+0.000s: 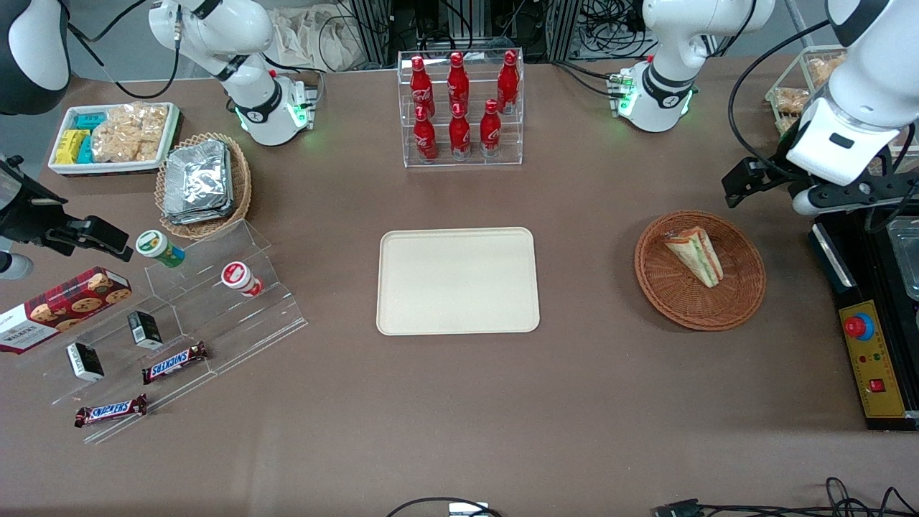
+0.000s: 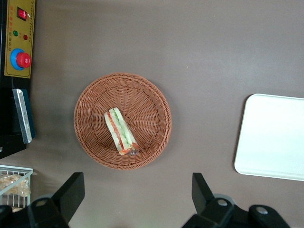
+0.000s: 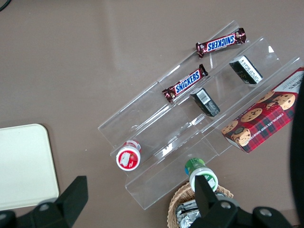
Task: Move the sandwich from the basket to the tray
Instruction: 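Move the left gripper over the sandwich in the wicker basket, then lower the left gripper and close it on the wrapped sandwich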
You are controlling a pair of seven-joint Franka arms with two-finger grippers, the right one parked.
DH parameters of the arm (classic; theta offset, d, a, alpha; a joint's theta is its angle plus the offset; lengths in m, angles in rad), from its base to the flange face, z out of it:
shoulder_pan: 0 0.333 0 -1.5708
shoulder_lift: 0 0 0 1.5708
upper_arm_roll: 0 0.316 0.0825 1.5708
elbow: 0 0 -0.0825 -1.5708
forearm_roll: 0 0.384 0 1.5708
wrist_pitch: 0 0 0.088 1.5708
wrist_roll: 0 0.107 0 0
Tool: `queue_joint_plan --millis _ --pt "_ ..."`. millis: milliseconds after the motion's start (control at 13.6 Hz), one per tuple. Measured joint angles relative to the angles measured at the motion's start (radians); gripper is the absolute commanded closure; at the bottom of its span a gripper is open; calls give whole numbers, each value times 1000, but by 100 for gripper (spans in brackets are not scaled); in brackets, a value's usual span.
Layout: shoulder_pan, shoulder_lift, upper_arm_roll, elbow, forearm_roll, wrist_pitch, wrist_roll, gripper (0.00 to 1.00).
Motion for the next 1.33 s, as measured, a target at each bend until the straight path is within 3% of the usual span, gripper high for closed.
queue_joint_plan --millis 442,663,1032,1326 --pt "2 6 -6 1 0 -59 -24 0" --pt "20 11 -1 -69 3 -36 -45 0" --pt "147 4 4 -410 3 295 -56 0" --pt "162 31 46 -624 3 586 -66 1"
